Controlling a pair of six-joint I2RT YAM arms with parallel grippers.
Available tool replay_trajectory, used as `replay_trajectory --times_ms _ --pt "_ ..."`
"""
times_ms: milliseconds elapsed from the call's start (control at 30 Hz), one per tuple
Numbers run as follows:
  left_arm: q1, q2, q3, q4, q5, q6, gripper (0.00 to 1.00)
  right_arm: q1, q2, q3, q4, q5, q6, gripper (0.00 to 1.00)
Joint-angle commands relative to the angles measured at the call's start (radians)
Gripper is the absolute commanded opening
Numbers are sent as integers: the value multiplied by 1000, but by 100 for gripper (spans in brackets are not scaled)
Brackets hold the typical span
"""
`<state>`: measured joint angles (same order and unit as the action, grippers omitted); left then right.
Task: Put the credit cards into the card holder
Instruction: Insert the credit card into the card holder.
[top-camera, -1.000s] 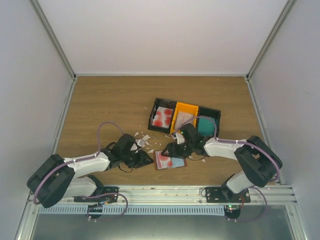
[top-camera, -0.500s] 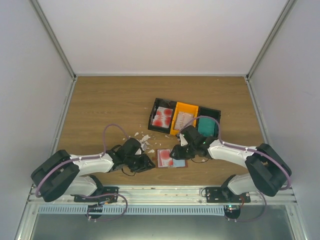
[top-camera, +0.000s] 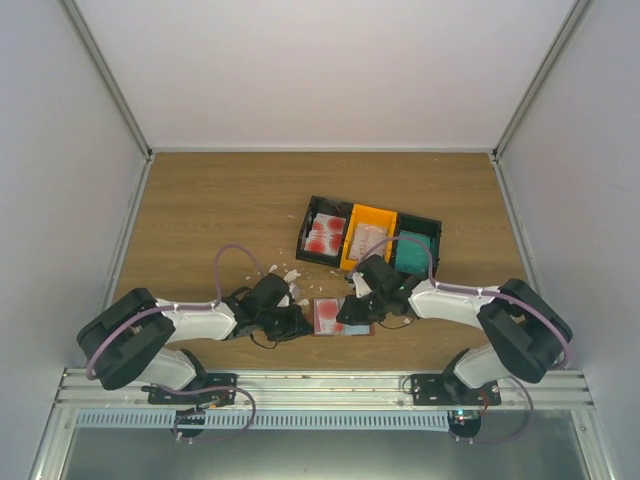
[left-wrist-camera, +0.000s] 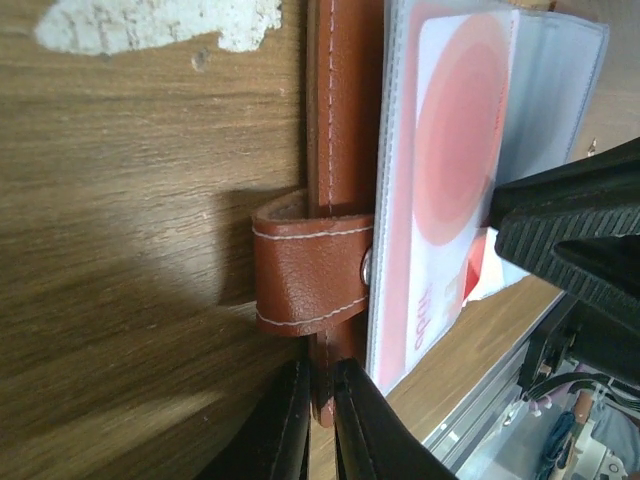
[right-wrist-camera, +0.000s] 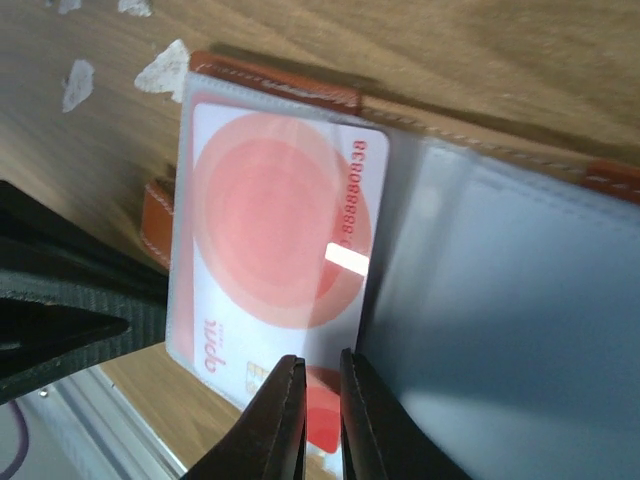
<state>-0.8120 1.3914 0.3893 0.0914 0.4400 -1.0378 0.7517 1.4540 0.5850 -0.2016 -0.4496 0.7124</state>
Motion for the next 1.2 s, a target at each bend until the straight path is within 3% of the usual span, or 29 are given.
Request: replay_trajectory --times_ms 0,333,533,667,933,1167 --pt "-13 27 13 32 -22 10 11 11 15 -21 89 -93 11 12" --pt "-16 30 12 30 -28 14 10 11 3 -38 152 -148 34 12" --pt "-16 -19 24 -18 -66 38 12 11 -55 15 -23 58 8 27" --pt "-16 -26 28 -12 -66 50 14 10 -27 11 -25 60 4 33" --pt "-16 23 35 16 -39 57 14 11 26 13 23 -2 -11 33" --pt "-16 40 40 22 -21 68 14 11 34 6 95 -122 -26 27"
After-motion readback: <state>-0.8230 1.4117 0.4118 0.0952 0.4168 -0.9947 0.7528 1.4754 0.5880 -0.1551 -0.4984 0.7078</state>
